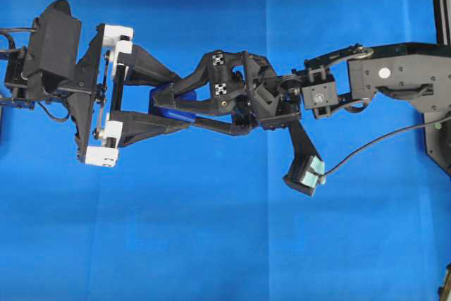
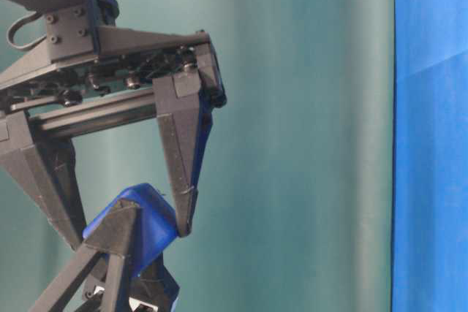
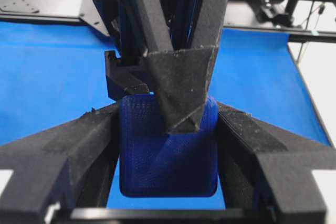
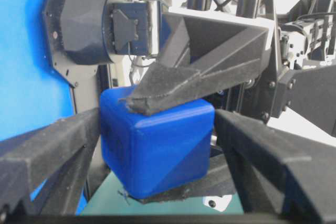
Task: Handover the blue block to the right arm after grasping it with the left arm, then place it in the designated position.
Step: 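Reach the right gripper toward the cube held by the left gripper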
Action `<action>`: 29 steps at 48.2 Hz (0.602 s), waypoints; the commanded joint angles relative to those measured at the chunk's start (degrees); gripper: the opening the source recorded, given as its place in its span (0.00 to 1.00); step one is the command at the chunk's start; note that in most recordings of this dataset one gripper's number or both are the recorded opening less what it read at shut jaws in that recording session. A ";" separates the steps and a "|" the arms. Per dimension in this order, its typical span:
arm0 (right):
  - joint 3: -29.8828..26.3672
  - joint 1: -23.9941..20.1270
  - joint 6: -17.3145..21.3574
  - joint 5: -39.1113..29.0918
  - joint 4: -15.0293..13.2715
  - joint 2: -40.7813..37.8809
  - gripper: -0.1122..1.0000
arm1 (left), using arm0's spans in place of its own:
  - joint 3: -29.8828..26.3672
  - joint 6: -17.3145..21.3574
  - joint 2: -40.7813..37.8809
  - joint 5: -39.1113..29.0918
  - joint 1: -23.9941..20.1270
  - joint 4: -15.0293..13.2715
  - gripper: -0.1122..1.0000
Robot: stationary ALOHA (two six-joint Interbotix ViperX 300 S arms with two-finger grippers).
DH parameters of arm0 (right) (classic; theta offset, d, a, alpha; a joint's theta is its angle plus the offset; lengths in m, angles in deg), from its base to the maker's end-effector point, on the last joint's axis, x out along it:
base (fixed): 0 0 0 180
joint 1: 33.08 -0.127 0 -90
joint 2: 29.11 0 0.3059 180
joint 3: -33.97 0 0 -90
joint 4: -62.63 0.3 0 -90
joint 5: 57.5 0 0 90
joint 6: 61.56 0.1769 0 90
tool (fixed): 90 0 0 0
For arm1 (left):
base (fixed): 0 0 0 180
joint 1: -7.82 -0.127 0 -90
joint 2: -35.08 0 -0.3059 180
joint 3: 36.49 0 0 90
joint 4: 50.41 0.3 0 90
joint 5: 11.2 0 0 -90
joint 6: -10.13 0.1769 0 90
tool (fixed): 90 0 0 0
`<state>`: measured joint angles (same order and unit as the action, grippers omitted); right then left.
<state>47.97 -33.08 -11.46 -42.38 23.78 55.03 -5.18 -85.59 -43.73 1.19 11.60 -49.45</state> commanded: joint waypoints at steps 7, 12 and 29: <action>-2.02 -0.09 0.09 -2.90 0.18 0.62 0.91 | -1.23 0.09 0.53 0.44 -0.09 -0.09 0.52; -2.02 -0.18 0.18 -4.48 0.26 0.62 0.68 | -1.23 0.09 0.53 0.44 -0.09 -0.09 0.52; -2.20 -0.18 1.76 -6.68 0.26 0.62 0.52 | -1.32 0.18 0.44 0.35 -0.09 0.00 0.52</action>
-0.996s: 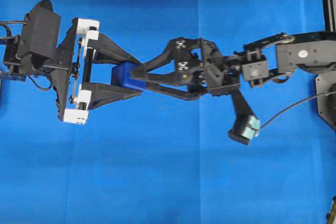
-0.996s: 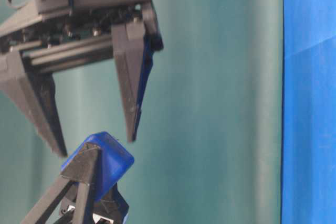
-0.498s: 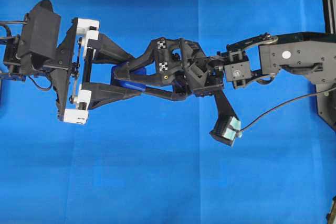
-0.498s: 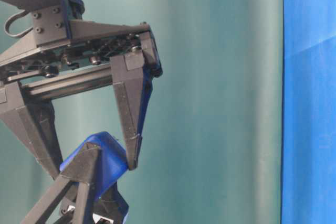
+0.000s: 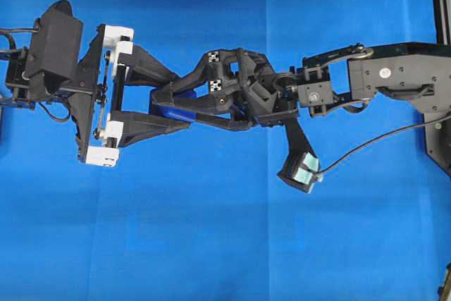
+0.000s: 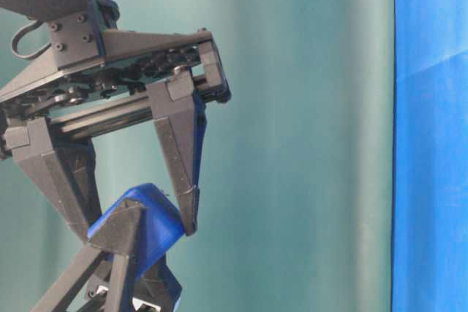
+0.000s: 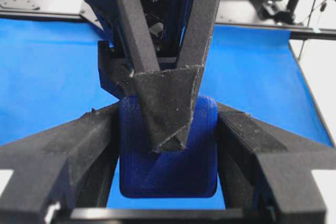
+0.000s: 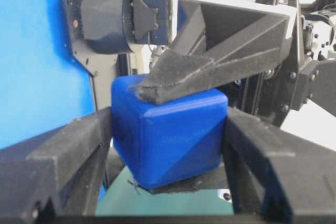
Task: Handover the blue block to the right arm after grasping it with the left arm, then place it in the designated position.
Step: 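Reach the right gripper toward the cube held by the left gripper, then close the right gripper on the cube and pull it rightward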
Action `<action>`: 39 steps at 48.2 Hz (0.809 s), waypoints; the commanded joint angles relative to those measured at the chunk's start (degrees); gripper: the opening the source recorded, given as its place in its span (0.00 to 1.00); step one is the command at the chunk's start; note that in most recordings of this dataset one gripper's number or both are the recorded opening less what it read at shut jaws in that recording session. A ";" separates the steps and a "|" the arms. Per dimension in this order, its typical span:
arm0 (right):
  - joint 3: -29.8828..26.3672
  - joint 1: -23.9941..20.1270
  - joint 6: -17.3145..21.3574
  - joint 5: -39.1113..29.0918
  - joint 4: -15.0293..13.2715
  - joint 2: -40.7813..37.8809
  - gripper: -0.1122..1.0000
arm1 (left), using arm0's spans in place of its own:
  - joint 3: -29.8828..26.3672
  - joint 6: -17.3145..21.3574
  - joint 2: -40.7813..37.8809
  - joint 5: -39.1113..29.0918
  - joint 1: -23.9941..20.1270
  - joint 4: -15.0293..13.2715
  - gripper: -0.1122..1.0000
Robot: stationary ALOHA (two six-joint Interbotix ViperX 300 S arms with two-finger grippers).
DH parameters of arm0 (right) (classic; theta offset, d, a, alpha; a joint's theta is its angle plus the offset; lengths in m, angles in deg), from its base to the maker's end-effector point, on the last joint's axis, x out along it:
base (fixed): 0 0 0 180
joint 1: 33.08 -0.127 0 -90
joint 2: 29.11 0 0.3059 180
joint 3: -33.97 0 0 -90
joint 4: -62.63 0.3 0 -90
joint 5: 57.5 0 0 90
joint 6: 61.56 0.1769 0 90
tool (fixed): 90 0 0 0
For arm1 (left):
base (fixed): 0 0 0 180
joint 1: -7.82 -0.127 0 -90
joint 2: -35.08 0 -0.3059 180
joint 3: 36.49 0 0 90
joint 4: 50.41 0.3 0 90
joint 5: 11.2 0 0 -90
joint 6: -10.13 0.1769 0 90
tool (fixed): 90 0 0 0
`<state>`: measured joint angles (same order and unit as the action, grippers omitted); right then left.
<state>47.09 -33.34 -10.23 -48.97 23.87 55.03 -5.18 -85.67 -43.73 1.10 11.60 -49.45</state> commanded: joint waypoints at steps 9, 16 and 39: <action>-1.32 0.09 0.97 -0.09 0.18 0.62 0.52 | -1.32 1.23 0.44 0.44 -0.18 -0.09 0.52; -1.32 0.09 1.23 0.00 0.18 0.70 0.52 | -1.32 1.23 0.44 0.62 -0.18 -0.09 0.52; 0.53 0.09 1.32 -0.53 0.88 2.20 0.52 | -0.79 0.62 1.05 0.88 -0.18 0.00 0.94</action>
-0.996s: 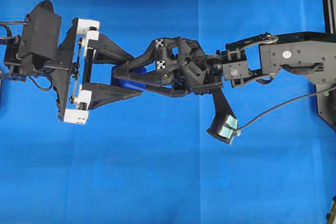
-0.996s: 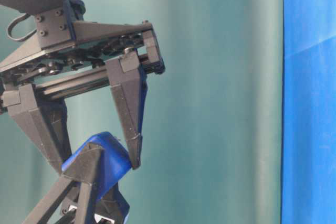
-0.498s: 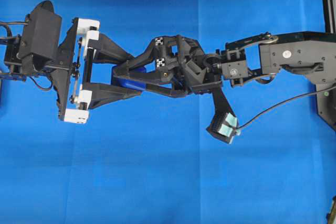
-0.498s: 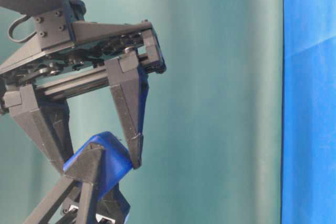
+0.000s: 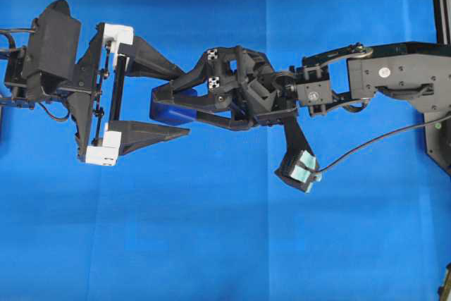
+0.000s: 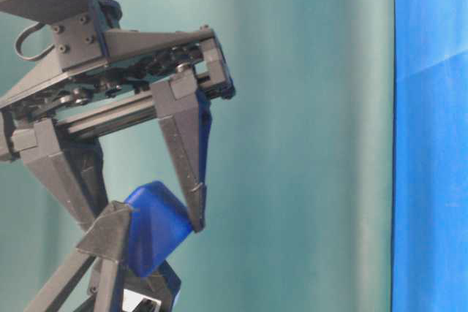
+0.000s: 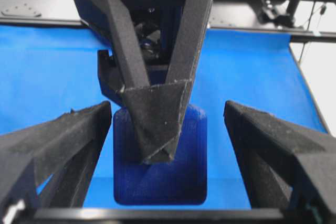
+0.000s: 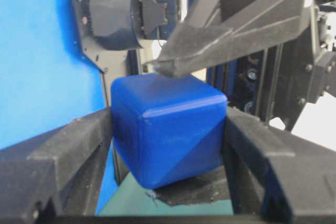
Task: Handover the blue block to the right arm after grasping it with the left arm, then place it in the designated position.
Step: 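Close the right gripper on the cube and pull it rightward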
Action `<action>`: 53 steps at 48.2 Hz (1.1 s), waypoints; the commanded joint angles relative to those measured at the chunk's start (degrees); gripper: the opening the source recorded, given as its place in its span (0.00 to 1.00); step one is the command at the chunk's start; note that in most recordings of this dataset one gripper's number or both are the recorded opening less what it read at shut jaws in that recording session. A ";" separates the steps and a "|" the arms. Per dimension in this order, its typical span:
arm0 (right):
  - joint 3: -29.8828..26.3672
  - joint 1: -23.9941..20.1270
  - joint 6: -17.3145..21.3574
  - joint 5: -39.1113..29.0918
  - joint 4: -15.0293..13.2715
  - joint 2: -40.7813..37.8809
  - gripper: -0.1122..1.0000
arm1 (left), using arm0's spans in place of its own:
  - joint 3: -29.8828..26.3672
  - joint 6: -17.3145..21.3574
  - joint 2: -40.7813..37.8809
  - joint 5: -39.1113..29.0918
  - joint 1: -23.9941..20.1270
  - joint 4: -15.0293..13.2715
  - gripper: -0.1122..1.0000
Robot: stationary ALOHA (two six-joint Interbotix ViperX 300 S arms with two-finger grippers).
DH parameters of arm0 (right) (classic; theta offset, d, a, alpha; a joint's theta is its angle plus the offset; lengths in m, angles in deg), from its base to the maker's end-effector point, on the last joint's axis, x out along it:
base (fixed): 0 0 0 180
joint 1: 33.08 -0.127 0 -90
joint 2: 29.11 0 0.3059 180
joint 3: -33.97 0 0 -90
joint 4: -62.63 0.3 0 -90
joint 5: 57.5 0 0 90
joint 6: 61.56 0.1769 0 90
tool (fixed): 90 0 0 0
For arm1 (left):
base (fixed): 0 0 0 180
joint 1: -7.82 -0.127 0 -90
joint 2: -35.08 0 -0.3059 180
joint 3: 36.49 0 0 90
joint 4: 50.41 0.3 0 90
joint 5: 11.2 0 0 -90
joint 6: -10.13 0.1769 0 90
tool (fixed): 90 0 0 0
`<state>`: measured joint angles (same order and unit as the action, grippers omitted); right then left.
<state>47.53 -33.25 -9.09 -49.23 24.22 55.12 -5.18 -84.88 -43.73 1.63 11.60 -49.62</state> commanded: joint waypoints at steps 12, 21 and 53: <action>5.98 -0.18 0.18 -3.78 1.23 8.96 0.52 | 0.79 -0.44 2.90 0.35 -0.18 0.18 0.94; 11.78 -0.53 0.18 -5.27 1.67 16.26 0.52 | 1.49 -0.53 3.69 0.26 -0.18 0.18 0.94; 19.42 -6.15 0.26 -20.83 2.11 31.29 0.52 | 1.41 -0.53 3.69 0.26 -0.18 0.18 0.94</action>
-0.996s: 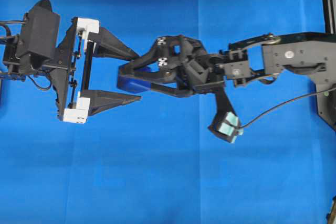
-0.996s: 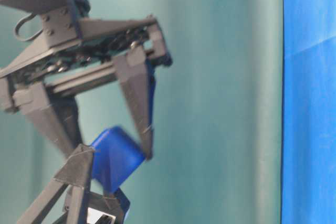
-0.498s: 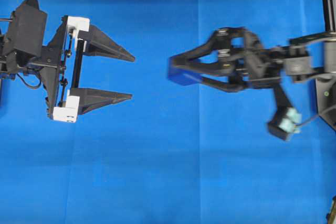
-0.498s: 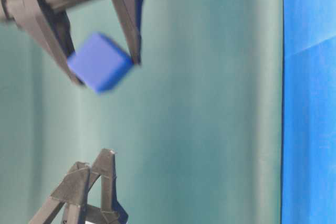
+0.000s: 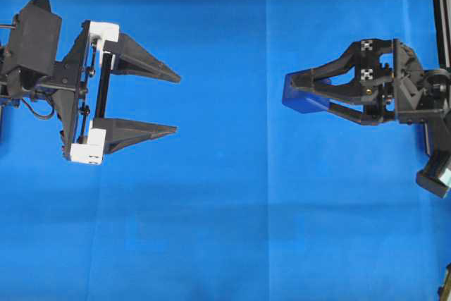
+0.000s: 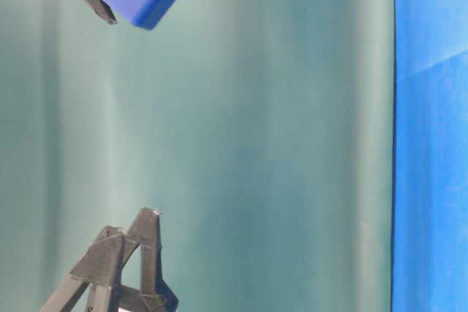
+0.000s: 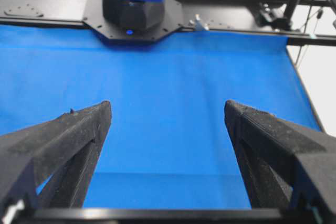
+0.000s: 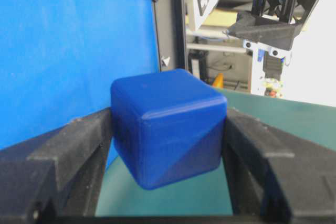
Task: Handover the blue block to the right arm after grasping it with the left arm, then place it in the designated position.
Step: 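Carry the cube with the right gripper toward the right side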
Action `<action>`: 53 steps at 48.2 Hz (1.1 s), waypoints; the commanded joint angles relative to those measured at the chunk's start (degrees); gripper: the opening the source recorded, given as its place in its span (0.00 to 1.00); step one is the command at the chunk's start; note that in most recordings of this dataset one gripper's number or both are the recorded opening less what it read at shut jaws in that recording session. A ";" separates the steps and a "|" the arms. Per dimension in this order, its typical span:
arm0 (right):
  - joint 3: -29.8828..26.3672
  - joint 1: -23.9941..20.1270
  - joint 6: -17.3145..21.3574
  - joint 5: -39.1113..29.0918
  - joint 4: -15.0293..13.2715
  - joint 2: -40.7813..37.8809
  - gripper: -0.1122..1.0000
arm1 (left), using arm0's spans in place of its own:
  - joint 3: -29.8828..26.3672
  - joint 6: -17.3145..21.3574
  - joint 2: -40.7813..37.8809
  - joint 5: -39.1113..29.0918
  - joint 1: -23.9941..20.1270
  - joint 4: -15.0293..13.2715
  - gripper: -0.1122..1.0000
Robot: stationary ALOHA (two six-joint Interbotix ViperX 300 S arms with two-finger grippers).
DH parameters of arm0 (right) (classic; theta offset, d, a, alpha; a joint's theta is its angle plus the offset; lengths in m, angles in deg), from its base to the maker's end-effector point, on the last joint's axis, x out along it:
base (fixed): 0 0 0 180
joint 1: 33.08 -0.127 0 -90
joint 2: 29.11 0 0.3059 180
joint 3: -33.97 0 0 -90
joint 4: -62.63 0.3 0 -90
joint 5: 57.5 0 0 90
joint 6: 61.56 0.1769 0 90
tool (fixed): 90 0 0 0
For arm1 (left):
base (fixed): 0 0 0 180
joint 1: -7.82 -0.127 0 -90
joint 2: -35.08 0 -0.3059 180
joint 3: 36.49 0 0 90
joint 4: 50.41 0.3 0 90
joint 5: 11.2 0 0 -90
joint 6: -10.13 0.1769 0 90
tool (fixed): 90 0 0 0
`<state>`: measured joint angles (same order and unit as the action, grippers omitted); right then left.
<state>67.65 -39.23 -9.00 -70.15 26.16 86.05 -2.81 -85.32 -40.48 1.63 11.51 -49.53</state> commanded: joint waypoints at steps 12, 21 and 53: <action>-0.88 -0.09 8.70 0.70 5.27 0.97 0.52 | -1.14 -0.09 0.35 0.35 -0.09 0.00 0.94; -0.88 -0.09 22.41 0.97 7.38 1.58 0.52 | -1.14 -0.09 0.18 0.35 -0.09 0.09 0.94; -1.49 0.09 60.73 0.79 7.91 1.58 0.52 | -1.14 -0.09 0.18 0.44 -0.09 0.00 0.94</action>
<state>67.65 -39.23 51.55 -69.62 34.07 87.37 -2.90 -85.32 -40.57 1.63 11.51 -49.62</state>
